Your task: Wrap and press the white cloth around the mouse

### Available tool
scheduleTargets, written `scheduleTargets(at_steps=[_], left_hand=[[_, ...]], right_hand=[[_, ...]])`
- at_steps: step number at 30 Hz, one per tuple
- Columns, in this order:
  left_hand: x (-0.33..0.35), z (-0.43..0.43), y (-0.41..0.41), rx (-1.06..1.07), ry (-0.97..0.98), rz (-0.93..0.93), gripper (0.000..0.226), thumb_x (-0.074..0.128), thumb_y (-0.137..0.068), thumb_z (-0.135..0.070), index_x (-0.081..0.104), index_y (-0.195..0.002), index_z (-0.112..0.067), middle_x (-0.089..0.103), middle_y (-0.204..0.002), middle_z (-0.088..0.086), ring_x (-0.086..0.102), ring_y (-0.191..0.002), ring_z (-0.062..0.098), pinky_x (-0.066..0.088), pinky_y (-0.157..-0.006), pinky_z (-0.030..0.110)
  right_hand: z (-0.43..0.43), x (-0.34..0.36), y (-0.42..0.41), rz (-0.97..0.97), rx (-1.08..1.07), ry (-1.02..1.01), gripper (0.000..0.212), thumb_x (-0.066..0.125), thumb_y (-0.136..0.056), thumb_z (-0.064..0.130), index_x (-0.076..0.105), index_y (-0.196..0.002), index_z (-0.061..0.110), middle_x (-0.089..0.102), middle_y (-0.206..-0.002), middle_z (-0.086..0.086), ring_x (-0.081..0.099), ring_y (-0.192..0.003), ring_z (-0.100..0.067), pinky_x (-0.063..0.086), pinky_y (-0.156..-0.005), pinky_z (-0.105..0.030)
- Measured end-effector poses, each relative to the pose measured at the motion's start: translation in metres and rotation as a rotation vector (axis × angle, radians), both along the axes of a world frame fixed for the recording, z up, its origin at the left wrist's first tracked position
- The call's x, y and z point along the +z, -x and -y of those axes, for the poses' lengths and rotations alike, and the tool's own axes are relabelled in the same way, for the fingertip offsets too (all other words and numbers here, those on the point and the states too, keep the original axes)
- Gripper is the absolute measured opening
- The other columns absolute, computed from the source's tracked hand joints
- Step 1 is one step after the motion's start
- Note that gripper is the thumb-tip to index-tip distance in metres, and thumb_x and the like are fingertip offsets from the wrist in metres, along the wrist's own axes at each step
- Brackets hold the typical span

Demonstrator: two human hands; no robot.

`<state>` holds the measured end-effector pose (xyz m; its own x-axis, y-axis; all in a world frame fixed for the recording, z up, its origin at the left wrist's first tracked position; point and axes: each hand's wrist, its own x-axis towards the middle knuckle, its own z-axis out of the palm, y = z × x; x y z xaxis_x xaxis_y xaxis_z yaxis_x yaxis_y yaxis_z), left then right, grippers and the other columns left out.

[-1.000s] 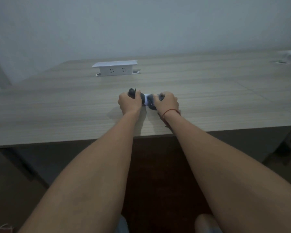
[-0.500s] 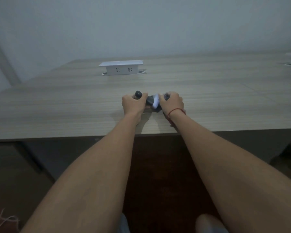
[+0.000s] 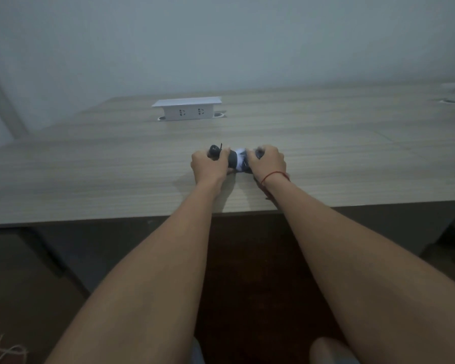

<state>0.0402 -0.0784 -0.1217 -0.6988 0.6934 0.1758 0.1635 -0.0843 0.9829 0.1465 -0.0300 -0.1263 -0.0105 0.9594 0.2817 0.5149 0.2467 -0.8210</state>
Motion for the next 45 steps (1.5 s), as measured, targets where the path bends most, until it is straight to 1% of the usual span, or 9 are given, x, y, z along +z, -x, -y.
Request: scheduleTargets(at_steps=[4,11,16,21,24,29,33,40,45], left_hand=[[0.001,0.008,0.005,-0.137,0.024,0.113,0.019,0.075,-0.083,-0.018,0.061,-0.074,-0.008,0.070,-0.073,0.011,0.073,-0.058,0.024,0.063,-0.062,0.037],[0.002,0.000,0.003,-0.053,0.003,0.086,0.017,0.074,-0.083,-0.017,0.060,-0.077,-0.010,0.069,-0.085,0.012,0.071,-0.053,0.012,0.062,-0.059,0.033],[0.003,-0.012,0.006,0.122,0.057,0.023,0.034,0.071,-0.085,-0.025,0.063,-0.106,0.001,0.067,-0.108,0.017,0.070,-0.092,0.028,0.059,-0.083,0.041],[0.007,-0.008,0.003,0.212,0.090,-0.020,0.035,0.066,-0.088,-0.031,0.063,-0.107,-0.002,0.067,-0.112,0.015,0.068,-0.097,0.029,0.054,-0.090,0.041],[0.011,0.000,0.003,0.183,0.014,-0.177,0.038,0.061,-0.091,-0.035,0.064,-0.103,0.001,0.067,-0.105,0.017,0.065,-0.096,0.027,0.051,-0.080,0.030],[0.029,0.001,0.002,0.036,-0.048,-0.392,0.038,0.058,-0.093,-0.034,0.062,-0.099,0.003,0.064,-0.100,0.020,0.061,-0.098,0.034,0.053,-0.083,0.040],[0.032,0.000,0.002,0.008,0.058,-0.567,0.034,0.060,-0.092,-0.032,0.062,-0.093,0.002,0.065,-0.097,0.021,0.060,-0.093,0.034,0.043,-0.073,0.031],[0.029,0.010,0.015,0.078,0.218,-0.663,0.034,0.056,-0.095,-0.031,0.059,-0.106,0.001,0.061,-0.110,0.021,0.060,-0.098,0.035,0.043,-0.075,0.035],[0.029,0.017,0.016,0.003,0.004,-0.611,0.033,0.054,-0.096,-0.033,0.058,-0.103,-0.002,0.060,-0.099,0.013,0.055,-0.087,0.021,0.042,-0.073,0.029]], right_hand=[[0.000,0.000,0.000,-0.016,-0.012,0.013,0.029,0.054,-0.087,0.037,0.064,-0.099,0.012,0.065,-0.102,-0.010,0.060,-0.093,-0.028,0.043,-0.074,-0.031],[-0.001,-0.002,-0.003,-0.023,0.018,0.033,0.050,0.051,-0.086,0.040,0.047,-0.127,0.012,0.058,-0.121,-0.013,0.056,-0.106,-0.029,0.045,-0.083,-0.037],[0.001,-0.001,-0.006,-0.032,0.099,0.036,0.060,0.052,-0.087,0.038,0.036,-0.138,0.012,0.051,-0.132,-0.014,0.050,-0.117,-0.031,0.042,-0.095,-0.041],[0.004,-0.001,-0.007,-0.038,0.144,0.042,0.072,0.055,-0.081,0.049,0.032,-0.139,0.012,0.048,-0.136,-0.013,0.048,-0.121,-0.030,0.041,-0.098,-0.046],[0.010,-0.003,-0.007,0.023,0.170,0.048,0.094,0.063,-0.064,0.066,0.034,-0.136,0.013,0.048,-0.133,-0.010,0.049,-0.117,-0.028,0.045,-0.092,-0.044],[0.009,-0.003,-0.013,0.088,0.171,-0.020,0.063,0.079,-0.052,0.052,0.046,-0.098,0.022,0.050,-0.104,0.000,0.051,-0.090,-0.018,0.048,-0.077,-0.035],[0.010,-0.001,-0.016,0.024,0.227,0.021,0.066,0.084,-0.053,0.039,0.051,-0.106,0.020,0.054,-0.103,0.001,0.055,-0.088,-0.016,0.049,-0.076,-0.031],[0.017,0.004,-0.024,-0.173,0.374,0.146,0.059,0.082,-0.059,0.009,0.052,-0.109,0.015,0.051,-0.098,-0.001,0.048,-0.075,-0.002,0.036,-0.038,-0.004],[0.018,0.010,-0.029,-0.092,0.444,0.160,0.059,0.078,-0.063,0.010,0.056,-0.117,0.012,0.057,-0.101,-0.001,0.052,-0.074,0.000,0.036,-0.041,-0.002]])
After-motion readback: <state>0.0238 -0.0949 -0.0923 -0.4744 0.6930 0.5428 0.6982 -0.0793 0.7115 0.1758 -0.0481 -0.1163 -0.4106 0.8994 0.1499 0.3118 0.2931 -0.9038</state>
